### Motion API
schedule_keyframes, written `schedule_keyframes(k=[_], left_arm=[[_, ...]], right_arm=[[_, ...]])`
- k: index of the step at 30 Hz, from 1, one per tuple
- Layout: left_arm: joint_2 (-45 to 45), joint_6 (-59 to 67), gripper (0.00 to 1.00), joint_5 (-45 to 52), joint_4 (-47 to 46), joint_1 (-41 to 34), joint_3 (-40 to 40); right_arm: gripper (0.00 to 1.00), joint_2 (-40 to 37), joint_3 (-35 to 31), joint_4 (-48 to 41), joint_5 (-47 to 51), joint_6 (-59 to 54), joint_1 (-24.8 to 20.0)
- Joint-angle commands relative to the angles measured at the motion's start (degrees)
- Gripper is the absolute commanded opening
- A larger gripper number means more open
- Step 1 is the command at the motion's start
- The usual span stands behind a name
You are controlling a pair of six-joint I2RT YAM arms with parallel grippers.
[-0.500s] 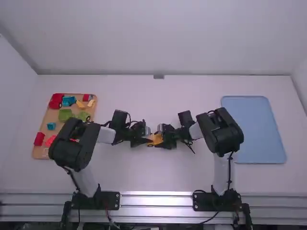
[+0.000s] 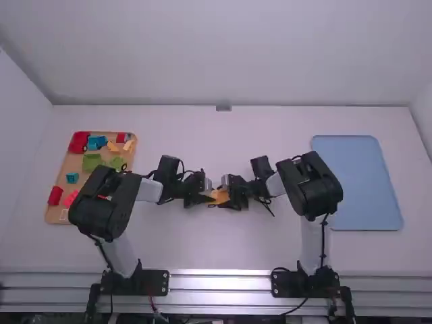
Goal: Assemble lego blocks to make yellow taxi
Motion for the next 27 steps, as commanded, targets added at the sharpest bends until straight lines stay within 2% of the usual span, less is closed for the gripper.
schedule_keyframes(k=[1,4,8,9,12,22,25,26,27], left_arm=[[0.24,-0.39,0.14,0.42,0.17,-0.68,-0.33],[0.24,-0.37,0.17,0.42,0.61,-0.68,-0.33],[0.24,-0.42,0.22,0.48,0.48,-0.66,-0.33],[0.24,-0.42,0.25,0.57,0.59,-0.66,-0.33],[0.24,-0.44,0.29,0.61,1.01,-0.63,-0.33],[0.24,-0.42,0.34,0.63,1.01,-0.63,-0.33],[0.24,-0.42,0.39,0.63,0.98,-0.70,-0.33],[0.24,-0.44,0.45,0.66,1.01,-0.70,-0.33],[0.24,-0.44,0.46,0.68,1.03,-0.68,-0.33]], right_arm=[[0.65,0.79,-1.01,-0.90,2.49,0.39,0.09],[0.65,0.79,-1.01,-0.90,2.47,0.42,0.11],[0.59,0.79,-1.01,-1.03,2.49,0.39,0.09],[0.54,0.79,-1.01,-1.05,2.51,0.39,0.09],[0.52,0.79,-1.01,-1.05,2.49,0.42,0.09],[0.51,0.79,-1.01,-1.07,2.49,0.44,0.09],[0.51,0.79,-1.01,-1.05,2.51,0.44,0.09],[0.51,0.79,-1.01,-1.07,2.54,0.42,0.09],[0.51,0.79,-1.01,-1.05,2.54,0.39,0.09]])
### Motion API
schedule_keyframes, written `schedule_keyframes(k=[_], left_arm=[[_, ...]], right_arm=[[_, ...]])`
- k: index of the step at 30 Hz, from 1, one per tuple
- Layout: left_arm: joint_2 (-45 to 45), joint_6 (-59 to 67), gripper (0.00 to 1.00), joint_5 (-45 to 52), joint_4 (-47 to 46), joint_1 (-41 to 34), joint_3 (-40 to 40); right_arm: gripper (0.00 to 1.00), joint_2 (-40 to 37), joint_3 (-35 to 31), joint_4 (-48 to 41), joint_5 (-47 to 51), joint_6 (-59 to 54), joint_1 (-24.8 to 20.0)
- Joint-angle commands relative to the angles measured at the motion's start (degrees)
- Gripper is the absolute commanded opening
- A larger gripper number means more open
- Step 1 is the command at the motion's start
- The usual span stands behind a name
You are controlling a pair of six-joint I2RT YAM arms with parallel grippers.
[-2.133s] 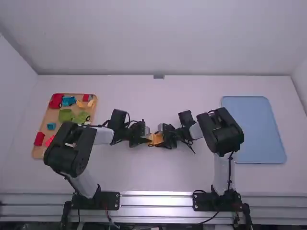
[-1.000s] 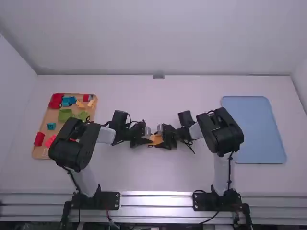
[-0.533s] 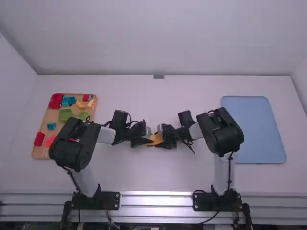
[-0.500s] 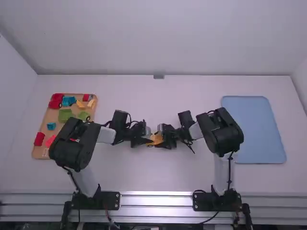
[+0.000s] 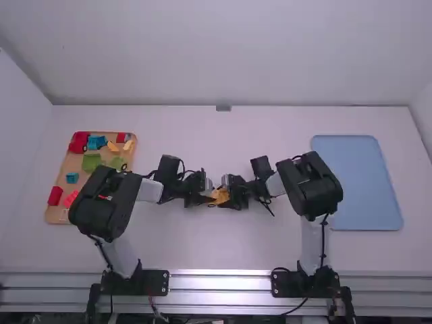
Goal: Assemble lego blocks to make yellow taxi
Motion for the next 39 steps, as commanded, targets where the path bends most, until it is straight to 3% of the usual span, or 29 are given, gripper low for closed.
schedule_keyframes(k=[1,11,14,17,39], left_arm=[[0.24,-0.24,0.48,0.81,0.00,-0.42,-0.33],[-2.60,-0.85,0.55,4.87,0.90,0.98,-0.33],[-6.75,-5.62,0.52,5.68,1.57,1.97,-0.33],[-7.45,-6.47,0.02,3.63,1.38,1.18,-0.33],[2.40,-6.29,0.02,-8.87,-6.93,-0.90,-0.33]], right_arm=[[0.51,0.79,-0.98,-0.90,2.45,0.52,0.09],[0.51,0.79,-0.98,-0.90,2.67,0.55,0.09],[0.51,0.79,-0.98,-0.87,2.64,0.57,0.09],[0.51,0.79,-0.98,-0.81,2.67,0.55,0.09],[0.52,0.79,-0.98,-0.87,2.67,0.57,0.09]])
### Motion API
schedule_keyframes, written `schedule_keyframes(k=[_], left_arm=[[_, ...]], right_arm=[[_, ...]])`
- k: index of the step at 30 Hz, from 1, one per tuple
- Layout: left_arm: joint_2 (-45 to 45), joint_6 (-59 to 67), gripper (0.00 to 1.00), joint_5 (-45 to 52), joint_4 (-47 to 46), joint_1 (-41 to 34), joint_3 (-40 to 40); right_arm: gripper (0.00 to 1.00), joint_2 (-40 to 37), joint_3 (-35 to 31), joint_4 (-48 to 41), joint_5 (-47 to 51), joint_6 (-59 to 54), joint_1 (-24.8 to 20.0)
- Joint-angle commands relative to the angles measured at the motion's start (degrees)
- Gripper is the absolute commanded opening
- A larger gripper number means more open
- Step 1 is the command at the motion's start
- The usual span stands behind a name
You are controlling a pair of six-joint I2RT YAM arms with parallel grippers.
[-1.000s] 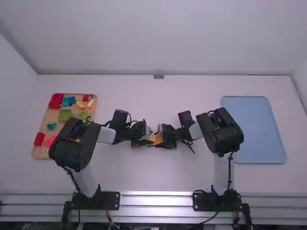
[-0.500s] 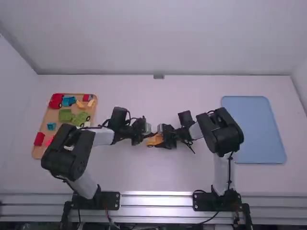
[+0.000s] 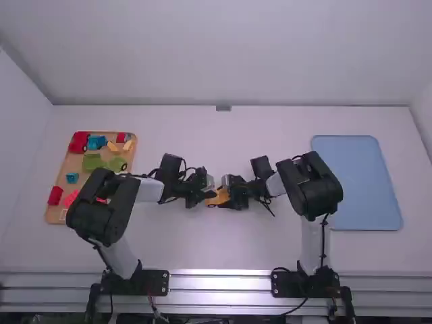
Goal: Assemble lego blocks to make yellow taxi
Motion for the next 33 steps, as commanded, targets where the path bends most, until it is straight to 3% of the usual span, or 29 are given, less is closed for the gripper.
schedule_keyframes(k=[1,7,16,24,33], left_arm=[[4.39,-1.14,0.02,-10.34,-2.05,0.35,-1.64],[4.63,-5.38,0.02,-20.02,-5.18,0.00,-1.64],[2.91,-5.70,0.02,-19.54,-4.74,0.59,-1.62],[-3.69,-4.00,0.02,-19.54,-10.05,0.57,-1.64],[0.96,-4.26,0.02,-12.98,-2.21,0.00,-2.38]], right_arm=[[0.52,0.79,-0.98,-0.83,2.64,0.98,0.11],[0.52,0.79,-0.98,-0.81,2.67,0.96,0.11],[0.52,0.79,-0.98,-0.83,2.69,0.98,0.13],[0.52,0.79,-0.98,-0.81,3.10,0.96,0.11],[0.52,0.79,-0.98,-0.81,3.10,0.98,0.11]])
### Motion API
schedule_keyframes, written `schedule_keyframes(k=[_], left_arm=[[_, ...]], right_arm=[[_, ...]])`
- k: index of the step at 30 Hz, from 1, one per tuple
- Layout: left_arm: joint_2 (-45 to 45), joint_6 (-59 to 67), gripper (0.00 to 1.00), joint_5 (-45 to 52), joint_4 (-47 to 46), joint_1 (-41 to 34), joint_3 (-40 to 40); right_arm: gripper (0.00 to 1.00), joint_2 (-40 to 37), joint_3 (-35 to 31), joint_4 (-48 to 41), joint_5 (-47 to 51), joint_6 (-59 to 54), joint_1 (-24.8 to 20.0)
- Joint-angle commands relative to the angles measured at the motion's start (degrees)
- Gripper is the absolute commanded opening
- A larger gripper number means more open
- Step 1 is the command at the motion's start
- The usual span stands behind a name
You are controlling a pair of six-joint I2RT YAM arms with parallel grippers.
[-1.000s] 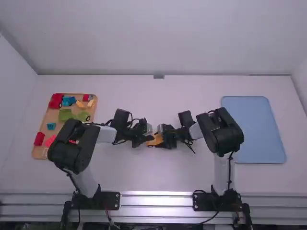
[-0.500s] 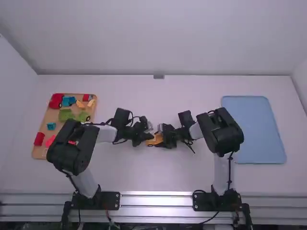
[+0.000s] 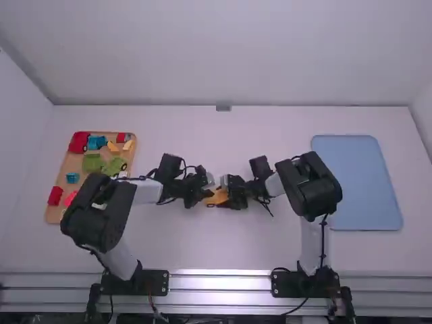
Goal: Assemble lego blocks to make yellow taxi
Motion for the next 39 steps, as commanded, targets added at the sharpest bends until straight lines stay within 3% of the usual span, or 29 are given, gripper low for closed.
schedule_keyframes(k=[1,11,15,19,21,22,24,28,30,35,36,39], left_arm=[[3.69,0.96,0.02,-6.86,-0.22,0.07,-1.77],[2.99,1.03,0.02,-9.22,-3.23,0.09,0.61],[-3.23,0.26,0.02,-2.86,-5.79,0.66,5.05],[-9.86,-4.59,0.04,-6.45,-9.53,1.42,9.90],[-14.14,-8.04,0.20,-13.49,-12.09,1.79,12.11],[-15.34,-8.52,0.40,-15.78,-12.46,1.77,12.41],[-17.92,-9.62,0.99,-19.30,-12.92,1.64,12.48],[-20.83,-9.57,0.99,-21.07,-14.69,1.44,12.39],[-21.70,-9.62,0.99,-20.83,-15.26,1.44,12.39],[-22.14,-13.77,0.99,-23.43,-15.26,1.44,12.39],[-22.14,-14.56,0.99,-24.30,-15.30,1.44,12.39],[-22.14,-13.64,0.99,-25.29,-17.07,1.36,12.39]], right_arm=[[0.52,0.79,-1.01,-1.33,2.64,0.26,-0.15],[0.52,0.79,-1.01,-1.16,2.64,0.24,-0.15],[0.53,0.79,-1.01,-1.29,2.62,0.24,-0.15],[0.53,0.79,-0.98,-0.90,2.64,0.24,-0.15],[0.55,0.79,-1.01,-0.09,2.64,0.33,-0.44],[0.56,0.79,-1.01,0.28,2.64,0.48,-0.57],[0.58,0.79,-0.79,0.31,2.60,0.28,-0.55],[0.68,0.61,0.55,-1.57,2.64,0.39,-0.52],[0.79,-0.04,1.64,-4.37,2.64,0.24,-0.52],[0.92,-3.48,3.26,-11.80,7.89,0.24,-0.52],[0.99,-4.28,3.26,-12.68,8.85,0.22,-0.52],[0.99,-8.66,3.02,-17.35,13.99,0.22,-0.55]])
